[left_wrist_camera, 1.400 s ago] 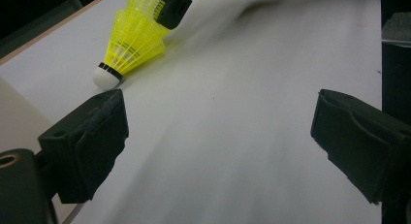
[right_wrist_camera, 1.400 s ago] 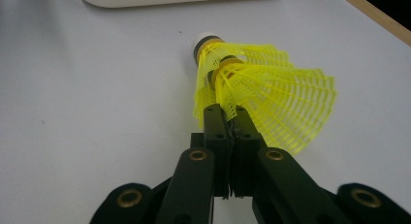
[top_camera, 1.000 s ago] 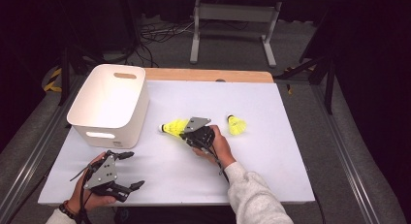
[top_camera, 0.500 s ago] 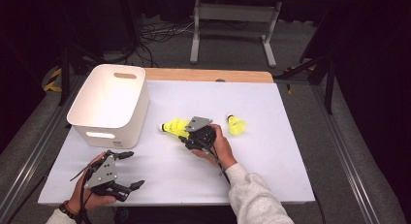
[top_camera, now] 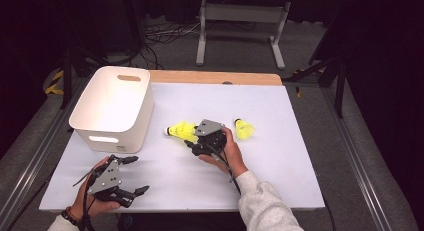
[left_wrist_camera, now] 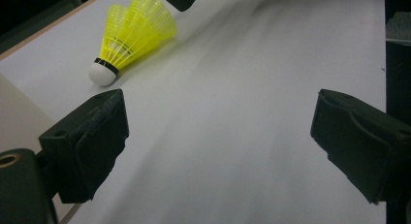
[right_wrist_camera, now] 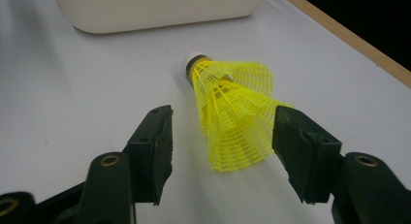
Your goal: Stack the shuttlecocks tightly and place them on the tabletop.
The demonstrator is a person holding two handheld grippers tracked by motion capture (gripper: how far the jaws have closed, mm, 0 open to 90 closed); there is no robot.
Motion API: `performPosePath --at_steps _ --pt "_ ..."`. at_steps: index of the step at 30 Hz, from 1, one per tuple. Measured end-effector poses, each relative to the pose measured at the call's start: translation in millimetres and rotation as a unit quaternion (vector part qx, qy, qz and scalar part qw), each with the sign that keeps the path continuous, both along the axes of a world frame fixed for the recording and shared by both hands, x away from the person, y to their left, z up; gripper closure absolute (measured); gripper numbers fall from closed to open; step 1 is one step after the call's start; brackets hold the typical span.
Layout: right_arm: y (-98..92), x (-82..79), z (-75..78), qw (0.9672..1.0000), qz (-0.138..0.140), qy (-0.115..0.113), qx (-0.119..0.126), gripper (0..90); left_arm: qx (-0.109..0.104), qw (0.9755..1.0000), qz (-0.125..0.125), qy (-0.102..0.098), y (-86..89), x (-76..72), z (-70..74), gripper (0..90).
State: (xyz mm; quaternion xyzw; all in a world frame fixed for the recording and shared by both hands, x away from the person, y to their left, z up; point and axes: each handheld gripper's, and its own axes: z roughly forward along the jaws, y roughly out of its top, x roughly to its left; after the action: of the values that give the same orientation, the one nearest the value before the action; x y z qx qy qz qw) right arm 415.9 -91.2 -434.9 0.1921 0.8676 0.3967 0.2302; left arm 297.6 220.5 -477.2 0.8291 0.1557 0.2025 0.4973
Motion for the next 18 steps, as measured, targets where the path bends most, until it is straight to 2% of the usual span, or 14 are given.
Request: performPosePath --at_steps 13,18 --pt "-12.5 -16.2 16.4 0.9994 0.0 -0.021 0.028 34.9 0.0 1.0 0.003 0.0 -0.1 0.2 -0.1 7.4" --pt "-16.0 -21.2 21.1 0.9992 0.002 -0.03 0.028 34.0 0.001 1.0 0.003 -0.001 0.5 0.2 0.1 7.5"
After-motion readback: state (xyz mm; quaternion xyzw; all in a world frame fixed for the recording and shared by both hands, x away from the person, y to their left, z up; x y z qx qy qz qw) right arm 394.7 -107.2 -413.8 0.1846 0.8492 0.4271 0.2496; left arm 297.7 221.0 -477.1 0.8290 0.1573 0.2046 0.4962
